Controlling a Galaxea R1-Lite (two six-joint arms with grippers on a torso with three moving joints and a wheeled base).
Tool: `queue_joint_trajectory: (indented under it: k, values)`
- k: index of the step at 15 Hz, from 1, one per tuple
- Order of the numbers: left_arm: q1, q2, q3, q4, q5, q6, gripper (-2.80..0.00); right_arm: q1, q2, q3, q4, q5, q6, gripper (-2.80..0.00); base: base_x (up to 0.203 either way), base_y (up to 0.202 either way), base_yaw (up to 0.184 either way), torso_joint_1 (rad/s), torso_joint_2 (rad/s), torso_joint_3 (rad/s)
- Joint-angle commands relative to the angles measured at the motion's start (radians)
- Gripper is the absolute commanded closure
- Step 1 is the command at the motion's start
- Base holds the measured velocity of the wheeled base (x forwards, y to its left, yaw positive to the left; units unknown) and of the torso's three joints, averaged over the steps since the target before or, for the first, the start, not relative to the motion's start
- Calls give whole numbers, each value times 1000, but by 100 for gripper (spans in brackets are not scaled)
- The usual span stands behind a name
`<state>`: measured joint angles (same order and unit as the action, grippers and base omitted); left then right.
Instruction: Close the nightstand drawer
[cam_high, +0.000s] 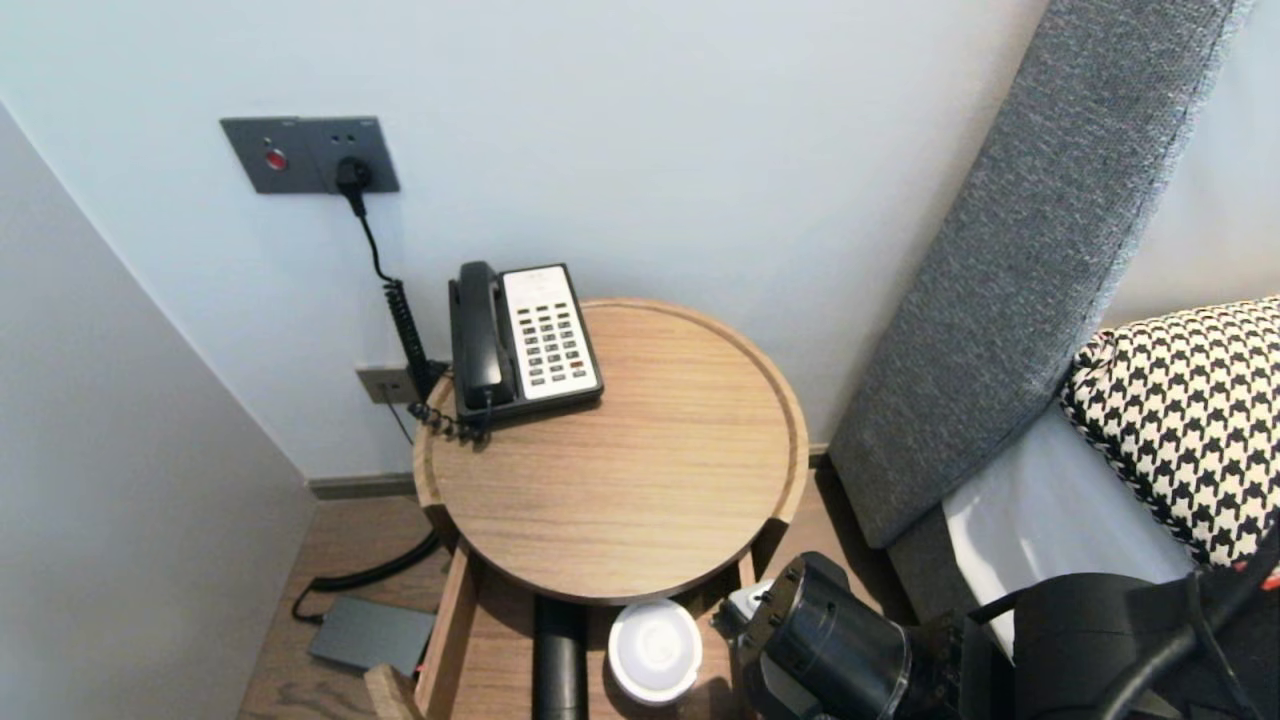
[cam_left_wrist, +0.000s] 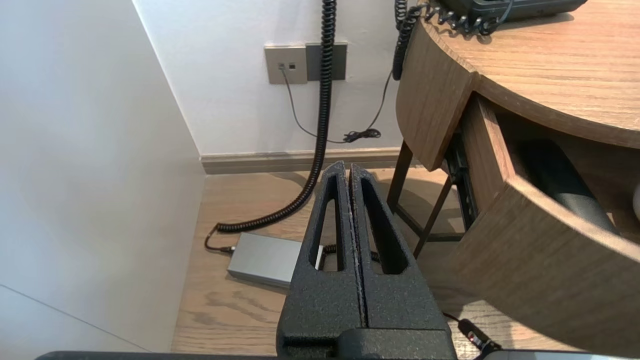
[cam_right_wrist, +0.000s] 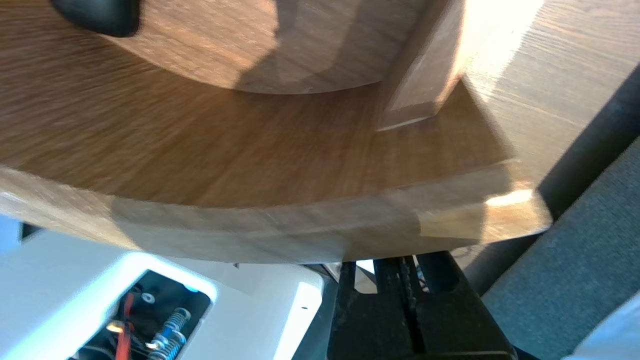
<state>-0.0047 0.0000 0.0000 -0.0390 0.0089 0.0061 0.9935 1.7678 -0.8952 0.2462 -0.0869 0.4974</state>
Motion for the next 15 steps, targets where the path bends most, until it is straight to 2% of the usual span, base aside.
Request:
queue_joint_trajectory:
  k: [1,10,15]
  values:
    - [0,-2,9,-1,0,0,0,-18,20,-30,2,0,0,0,0,0,0,0,0,0]
    - [0,-2,9,-1,0,0,0,-96,79,-128,2,-10,-11,0,0,0,0,0,0,0]
    - [0,-2,9,-1,0,0,0,-123,111,-198,4,-41,-9,0,0,0,0,0,0,0]
